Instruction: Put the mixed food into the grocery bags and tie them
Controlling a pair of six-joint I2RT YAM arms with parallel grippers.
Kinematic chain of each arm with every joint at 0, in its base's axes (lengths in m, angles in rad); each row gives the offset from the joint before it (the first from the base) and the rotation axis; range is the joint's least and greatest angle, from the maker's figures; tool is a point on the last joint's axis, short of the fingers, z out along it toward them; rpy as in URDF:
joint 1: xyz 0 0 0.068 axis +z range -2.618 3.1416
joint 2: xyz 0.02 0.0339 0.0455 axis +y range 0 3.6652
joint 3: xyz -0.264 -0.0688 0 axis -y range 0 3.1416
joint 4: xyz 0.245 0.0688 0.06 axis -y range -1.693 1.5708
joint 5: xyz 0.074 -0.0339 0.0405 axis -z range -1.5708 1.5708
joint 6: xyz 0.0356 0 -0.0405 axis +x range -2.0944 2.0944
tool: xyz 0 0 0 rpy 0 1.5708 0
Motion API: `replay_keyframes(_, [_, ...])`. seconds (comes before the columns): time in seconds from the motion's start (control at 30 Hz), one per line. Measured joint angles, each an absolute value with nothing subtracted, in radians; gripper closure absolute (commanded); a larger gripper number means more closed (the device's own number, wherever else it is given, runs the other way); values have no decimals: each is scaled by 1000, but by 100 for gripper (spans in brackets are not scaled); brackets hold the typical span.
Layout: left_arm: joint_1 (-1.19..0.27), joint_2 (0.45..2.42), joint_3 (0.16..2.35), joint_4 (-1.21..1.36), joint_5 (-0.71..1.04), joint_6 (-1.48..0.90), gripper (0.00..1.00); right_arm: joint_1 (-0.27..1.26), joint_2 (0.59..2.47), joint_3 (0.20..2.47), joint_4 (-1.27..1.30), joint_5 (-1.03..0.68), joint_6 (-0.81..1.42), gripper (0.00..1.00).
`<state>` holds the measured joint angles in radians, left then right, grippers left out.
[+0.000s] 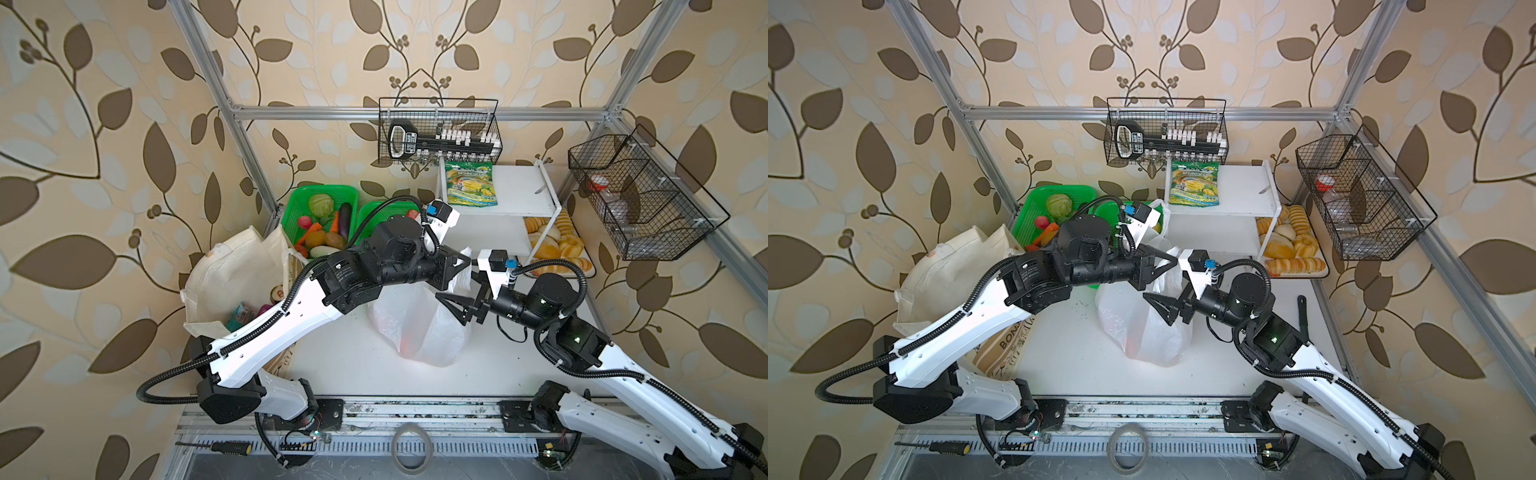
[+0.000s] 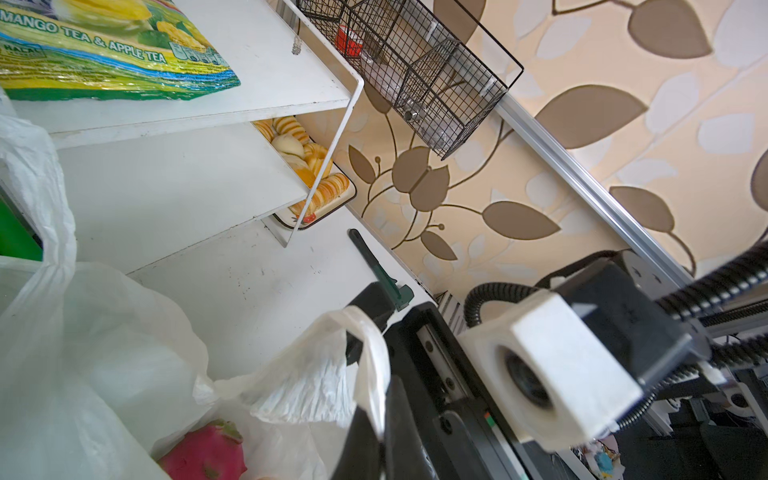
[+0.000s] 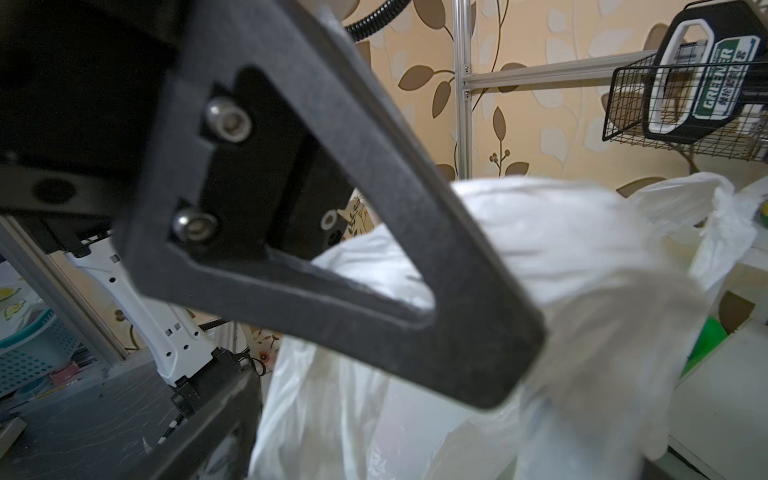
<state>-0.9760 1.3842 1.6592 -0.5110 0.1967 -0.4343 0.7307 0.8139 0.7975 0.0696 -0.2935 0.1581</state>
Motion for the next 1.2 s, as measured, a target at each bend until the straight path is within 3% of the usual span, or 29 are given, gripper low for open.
replay_keyframes(0.07, [-976,1384,1659,-510,194,-437,100,734,813,787,75,-283,157,18])
replay_keyframes(0.2, [-976,1384,1659,-507,183,-440,100,734,813,770,74,-272,157,47])
replay_keyframes(0.37, [-976,1384,1659,-505,178,-445,100,734,803,753,76,-272,165,55])
replay_keyframes(0.87, [-976,1384,1659,-505,178,-447,100,724,772,725,91,-279,186,100])
replay_keyframes(1.03, [-976,1384,1659,-506,173,-445,39,706,758,707,98,-275,206,100])
replay_keyframes(1.2, [-974,1376,1659,-535,114,-410,18,674,749,696,91,-276,218,100])
